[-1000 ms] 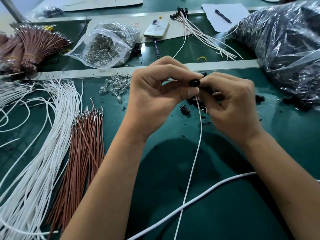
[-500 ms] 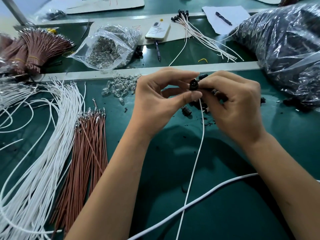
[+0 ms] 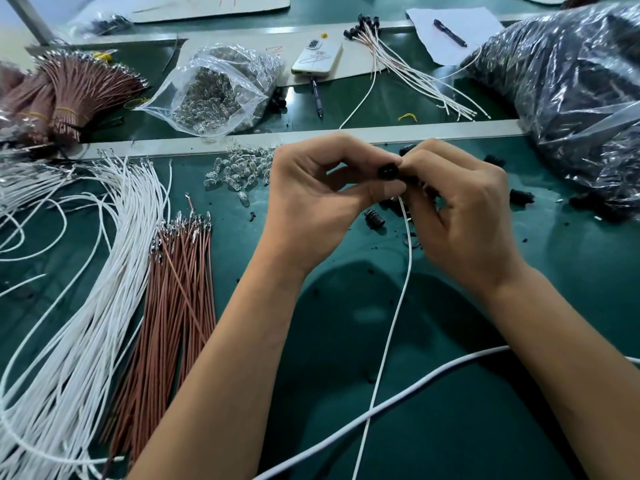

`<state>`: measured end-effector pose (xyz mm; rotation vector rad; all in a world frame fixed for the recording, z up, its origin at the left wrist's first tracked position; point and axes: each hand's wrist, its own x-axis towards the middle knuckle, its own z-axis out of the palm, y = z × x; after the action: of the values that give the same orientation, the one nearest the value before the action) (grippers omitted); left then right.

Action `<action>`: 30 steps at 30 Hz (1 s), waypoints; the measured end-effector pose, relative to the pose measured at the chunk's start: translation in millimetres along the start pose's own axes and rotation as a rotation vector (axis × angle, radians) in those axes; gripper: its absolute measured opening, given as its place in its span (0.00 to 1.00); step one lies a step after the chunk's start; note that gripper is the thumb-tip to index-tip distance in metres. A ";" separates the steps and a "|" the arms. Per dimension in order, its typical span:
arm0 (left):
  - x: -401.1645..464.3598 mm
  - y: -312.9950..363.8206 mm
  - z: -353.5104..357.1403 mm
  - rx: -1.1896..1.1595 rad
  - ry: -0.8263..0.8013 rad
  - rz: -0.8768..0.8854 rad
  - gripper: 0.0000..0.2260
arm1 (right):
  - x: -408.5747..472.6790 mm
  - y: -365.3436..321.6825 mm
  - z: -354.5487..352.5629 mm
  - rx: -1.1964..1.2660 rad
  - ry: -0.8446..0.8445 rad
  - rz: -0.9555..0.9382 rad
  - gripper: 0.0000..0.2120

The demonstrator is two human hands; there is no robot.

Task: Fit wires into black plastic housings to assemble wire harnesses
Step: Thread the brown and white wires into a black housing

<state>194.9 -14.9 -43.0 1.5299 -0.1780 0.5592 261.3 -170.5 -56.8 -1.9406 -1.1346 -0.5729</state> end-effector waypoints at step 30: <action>1.4 -7.0 2.1 -0.313 0.107 -0.094 0.14 | 0.5 -0.6 4.8 0.123 -0.062 0.034 0.11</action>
<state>199.8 -16.2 -48.5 1.1953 -0.1047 0.5113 261.0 -166.1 -59.0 -1.8796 -1.1464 -0.4178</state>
